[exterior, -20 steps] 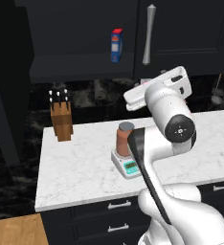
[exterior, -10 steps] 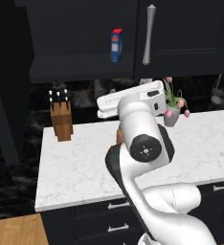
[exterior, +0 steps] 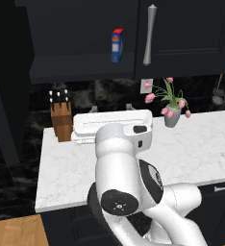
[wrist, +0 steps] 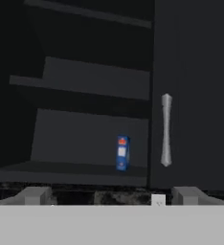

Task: Pick the honey bottle and place it on the digital scale for weighing, and close the cabinet.

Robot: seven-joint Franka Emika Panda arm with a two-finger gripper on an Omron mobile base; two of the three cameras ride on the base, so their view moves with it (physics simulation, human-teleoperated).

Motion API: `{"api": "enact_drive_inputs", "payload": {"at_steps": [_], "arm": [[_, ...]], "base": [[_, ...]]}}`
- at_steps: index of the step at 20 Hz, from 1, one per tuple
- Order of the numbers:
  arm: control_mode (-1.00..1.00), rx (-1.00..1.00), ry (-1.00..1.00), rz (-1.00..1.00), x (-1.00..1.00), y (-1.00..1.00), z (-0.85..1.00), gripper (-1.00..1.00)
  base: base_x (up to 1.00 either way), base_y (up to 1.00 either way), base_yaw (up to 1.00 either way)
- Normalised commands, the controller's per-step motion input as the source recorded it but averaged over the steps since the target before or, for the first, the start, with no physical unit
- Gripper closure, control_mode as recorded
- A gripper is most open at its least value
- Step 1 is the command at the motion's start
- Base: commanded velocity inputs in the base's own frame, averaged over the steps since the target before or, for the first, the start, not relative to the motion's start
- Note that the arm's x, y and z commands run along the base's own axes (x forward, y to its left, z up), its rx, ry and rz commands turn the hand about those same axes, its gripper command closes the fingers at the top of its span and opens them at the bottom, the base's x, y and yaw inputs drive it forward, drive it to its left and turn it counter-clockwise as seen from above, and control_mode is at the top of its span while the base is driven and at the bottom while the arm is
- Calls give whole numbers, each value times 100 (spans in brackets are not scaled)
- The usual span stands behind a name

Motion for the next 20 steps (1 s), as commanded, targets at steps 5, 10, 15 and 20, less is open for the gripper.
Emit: {"api": "enact_drive_inputs", "payload": {"at_steps": [5,10,15,20], "arm": [[-100,13,-11,0,-97,67,3,-100],[-100,7,-11,-1,-100,43,6,-100],[-100,9,-14,-7,-100,23,4,-100],[-100,19,-23,-7,-95,45,0,-100]], "base": [[0,0,0],[0,0,0],[0,0,0],[0,0,0]]}}
